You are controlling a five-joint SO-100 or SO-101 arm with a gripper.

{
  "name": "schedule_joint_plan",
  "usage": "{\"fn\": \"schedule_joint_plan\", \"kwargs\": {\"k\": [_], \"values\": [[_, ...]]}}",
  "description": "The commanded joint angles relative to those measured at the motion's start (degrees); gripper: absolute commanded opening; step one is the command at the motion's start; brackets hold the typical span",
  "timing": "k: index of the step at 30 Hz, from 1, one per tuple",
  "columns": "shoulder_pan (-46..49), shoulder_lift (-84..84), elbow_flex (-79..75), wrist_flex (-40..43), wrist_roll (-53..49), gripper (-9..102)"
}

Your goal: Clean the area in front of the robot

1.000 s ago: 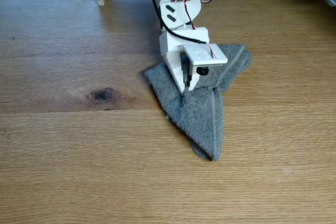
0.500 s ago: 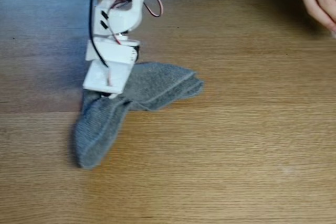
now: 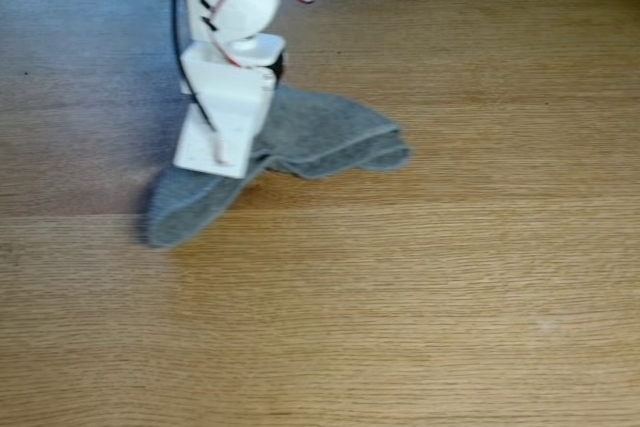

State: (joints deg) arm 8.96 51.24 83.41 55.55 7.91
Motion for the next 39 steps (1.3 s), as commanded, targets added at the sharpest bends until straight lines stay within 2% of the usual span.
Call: {"fn": "schedule_joint_plan", "kwargs": {"k": [1,5,10,16,20,26,30,34,39], "values": [[-10.9,9.2,2.6,-4.7,-0.6,0],[-17.2,10.5,5.6,-13.3,-1.6,0],[-18.0,6.5,8.1,-28.7,-5.2,0],[-8.1,-5.3,8.3,-51.1,-14.7,0],[2.7,-9.1,8.3,-53.4,-19.0,0],[18.4,-7.4,8.3,-44.8,-21.3,0],[23.4,-1.8,9.0,-30.4,-19.3,0],[20.0,4.3,9.0,-14.6,-16.2,0],[6.7,11.2,9.0,-3.7,-11.9,0]]}}
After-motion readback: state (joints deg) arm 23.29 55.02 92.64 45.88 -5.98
